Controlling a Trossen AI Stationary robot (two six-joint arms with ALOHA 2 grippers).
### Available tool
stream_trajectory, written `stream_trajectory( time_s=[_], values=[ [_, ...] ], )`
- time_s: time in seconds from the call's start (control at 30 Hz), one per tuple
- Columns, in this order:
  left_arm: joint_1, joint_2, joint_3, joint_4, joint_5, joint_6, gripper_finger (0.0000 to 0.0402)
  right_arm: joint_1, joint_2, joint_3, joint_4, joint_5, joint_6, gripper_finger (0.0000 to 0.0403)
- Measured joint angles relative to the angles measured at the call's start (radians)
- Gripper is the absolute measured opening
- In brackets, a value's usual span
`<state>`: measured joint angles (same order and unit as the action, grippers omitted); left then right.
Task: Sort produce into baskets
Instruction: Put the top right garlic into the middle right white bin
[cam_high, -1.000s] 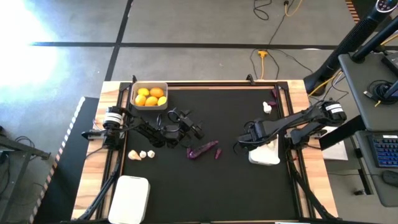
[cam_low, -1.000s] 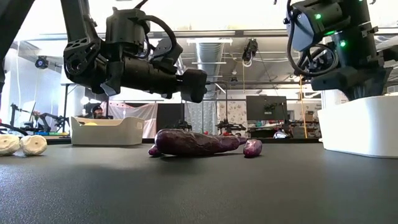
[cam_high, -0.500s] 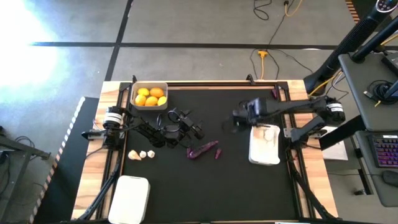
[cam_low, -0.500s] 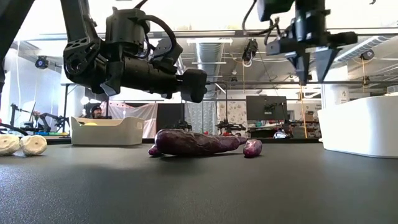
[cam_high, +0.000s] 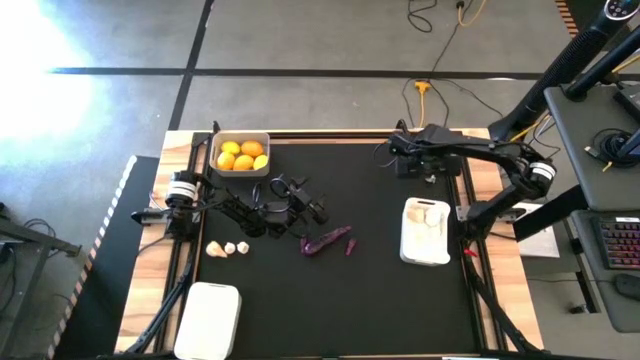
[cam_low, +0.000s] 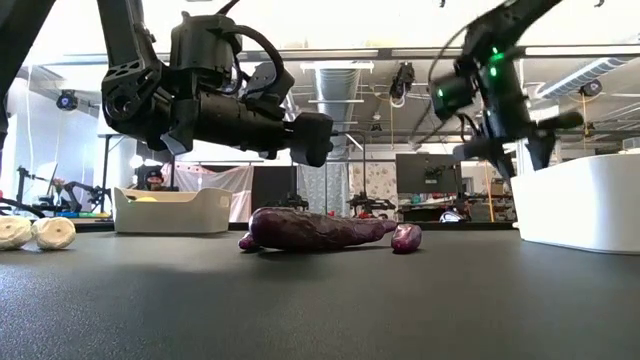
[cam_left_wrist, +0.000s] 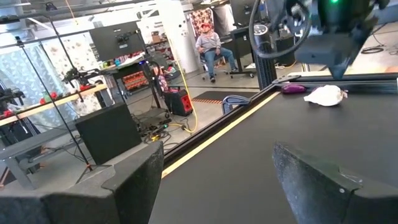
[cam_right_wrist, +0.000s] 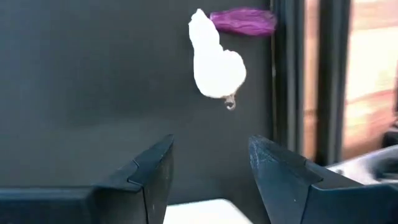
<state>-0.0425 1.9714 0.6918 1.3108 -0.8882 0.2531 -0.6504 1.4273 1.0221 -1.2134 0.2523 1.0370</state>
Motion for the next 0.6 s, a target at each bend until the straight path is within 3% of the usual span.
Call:
stream_trajectory(
  time_s=[0.2, 0.6],
  values=[
    [0.000, 0.002, 0.000, -0.014, 0.000, 0.000, 0.0283, -0.092, 0.000, -0.103, 0.134, -0.005, -0.023, 0.0196],
    [0.000, 0.002, 0.000, -0.018, 0.000, 0.000, 0.0283, -0.169, 0.000, -0.218, 0.342, 0.011, -0.013, 0.0196]
  ],
)
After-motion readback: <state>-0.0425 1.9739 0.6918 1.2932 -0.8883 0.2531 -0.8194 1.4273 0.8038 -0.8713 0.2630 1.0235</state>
